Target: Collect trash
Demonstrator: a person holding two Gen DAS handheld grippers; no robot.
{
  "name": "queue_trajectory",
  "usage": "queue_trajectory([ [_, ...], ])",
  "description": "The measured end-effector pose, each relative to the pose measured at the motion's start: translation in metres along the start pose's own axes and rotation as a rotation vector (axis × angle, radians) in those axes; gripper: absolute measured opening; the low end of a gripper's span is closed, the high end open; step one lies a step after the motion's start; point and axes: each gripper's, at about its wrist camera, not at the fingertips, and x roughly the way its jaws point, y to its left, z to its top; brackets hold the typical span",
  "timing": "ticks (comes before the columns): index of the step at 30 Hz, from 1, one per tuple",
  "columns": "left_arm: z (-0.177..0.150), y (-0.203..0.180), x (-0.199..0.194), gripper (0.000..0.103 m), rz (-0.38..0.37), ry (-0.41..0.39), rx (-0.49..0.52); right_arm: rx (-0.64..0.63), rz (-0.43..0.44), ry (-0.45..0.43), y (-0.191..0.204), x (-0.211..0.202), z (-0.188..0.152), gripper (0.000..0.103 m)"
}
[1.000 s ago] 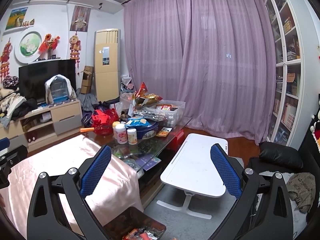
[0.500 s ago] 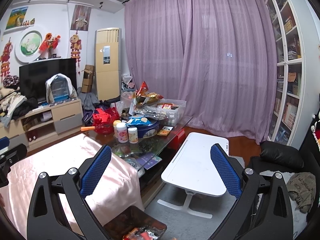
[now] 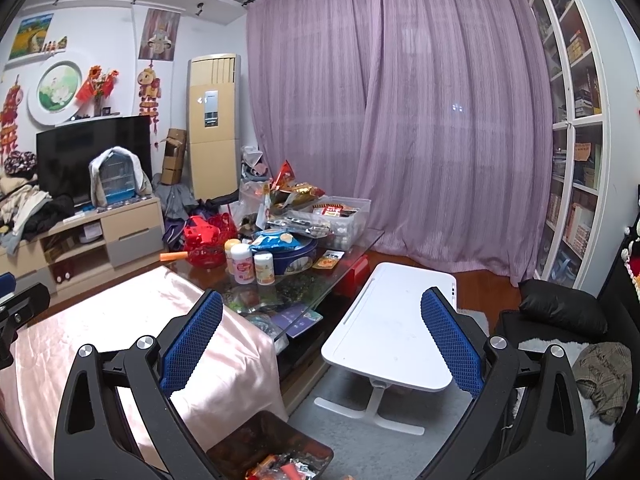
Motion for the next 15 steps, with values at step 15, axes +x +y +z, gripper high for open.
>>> queue_trajectory([
  [15, -0.0012, -0.0052, 0.0020, 0.095, -0.056, 0.009, -0.031, 0.015, 0.007, 0.017, -0.0044, 0.0084, 0.0003, 0.100],
])
